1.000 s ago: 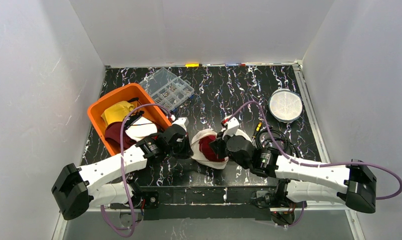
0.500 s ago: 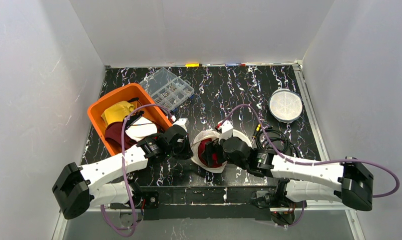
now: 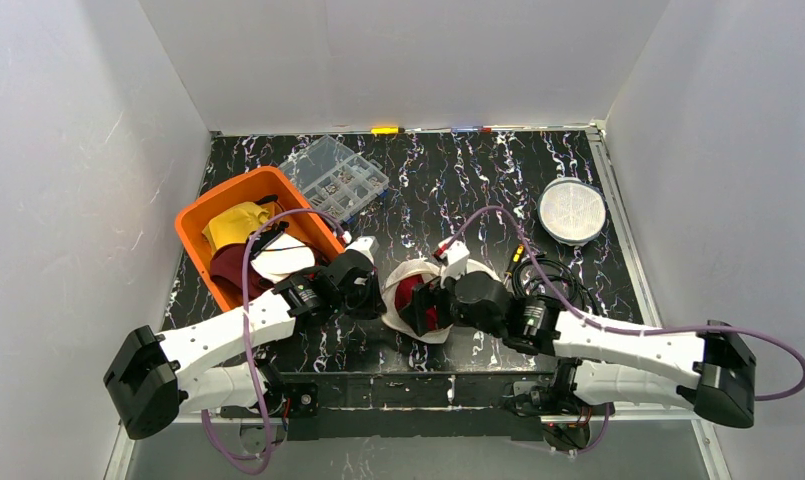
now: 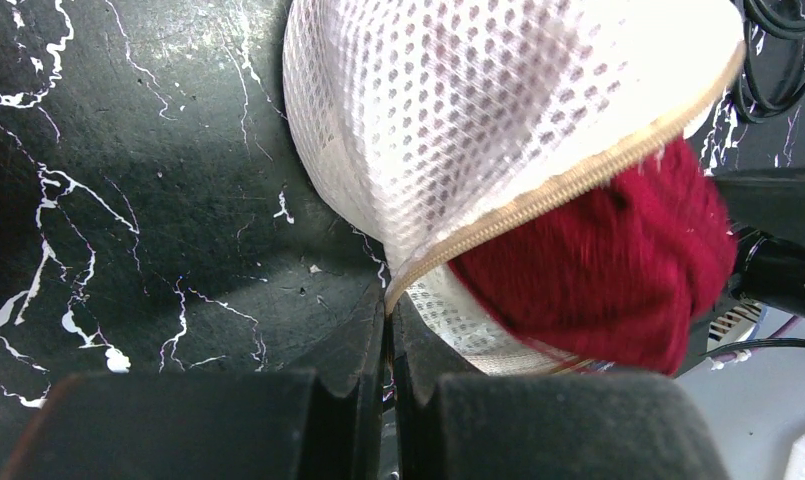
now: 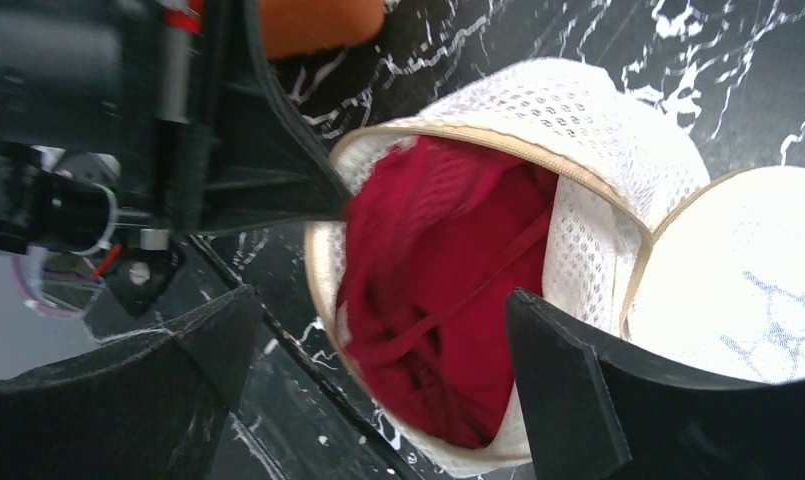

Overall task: Unzip the laundry bag and remove the bra
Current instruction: Pick up the bra from the laundry bag.

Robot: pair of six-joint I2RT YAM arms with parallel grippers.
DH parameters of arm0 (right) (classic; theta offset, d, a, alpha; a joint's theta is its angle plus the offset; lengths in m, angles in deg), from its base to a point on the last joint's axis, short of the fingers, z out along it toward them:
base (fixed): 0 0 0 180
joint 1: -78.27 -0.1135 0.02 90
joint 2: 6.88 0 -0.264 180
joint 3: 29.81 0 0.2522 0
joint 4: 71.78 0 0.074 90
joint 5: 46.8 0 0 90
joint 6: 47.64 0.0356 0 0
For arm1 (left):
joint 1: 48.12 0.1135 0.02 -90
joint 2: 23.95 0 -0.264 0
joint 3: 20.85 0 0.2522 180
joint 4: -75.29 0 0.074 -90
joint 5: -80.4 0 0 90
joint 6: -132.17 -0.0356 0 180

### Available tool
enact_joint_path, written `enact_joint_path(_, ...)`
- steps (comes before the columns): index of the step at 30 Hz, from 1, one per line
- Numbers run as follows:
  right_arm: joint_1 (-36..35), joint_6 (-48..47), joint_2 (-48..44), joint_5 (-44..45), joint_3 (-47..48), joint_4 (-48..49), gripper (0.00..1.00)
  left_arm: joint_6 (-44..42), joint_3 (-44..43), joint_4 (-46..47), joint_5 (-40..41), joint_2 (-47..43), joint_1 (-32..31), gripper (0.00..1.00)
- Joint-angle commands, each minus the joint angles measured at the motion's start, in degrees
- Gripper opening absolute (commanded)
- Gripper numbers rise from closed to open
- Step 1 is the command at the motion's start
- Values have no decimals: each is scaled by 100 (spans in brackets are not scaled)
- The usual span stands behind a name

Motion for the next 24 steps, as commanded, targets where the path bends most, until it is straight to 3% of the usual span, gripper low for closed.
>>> enact_joint_path(1,11,-195,-533,4,329,-192,98,-47,-93,-183,21,-143,27,0)
enact_joint_path(8,3,-329,-179,-90,785,-936,93,-33,-170,-179,1,-68,27,0)
enact_joint_path(13,-3,-206,131,58,689,-771,86,-1,-171,-166,-41,-49,30,0)
enact_joint_path(24,0,-94,904,249,628,-102,59,56,-172,-174,-85,-85,22,0)
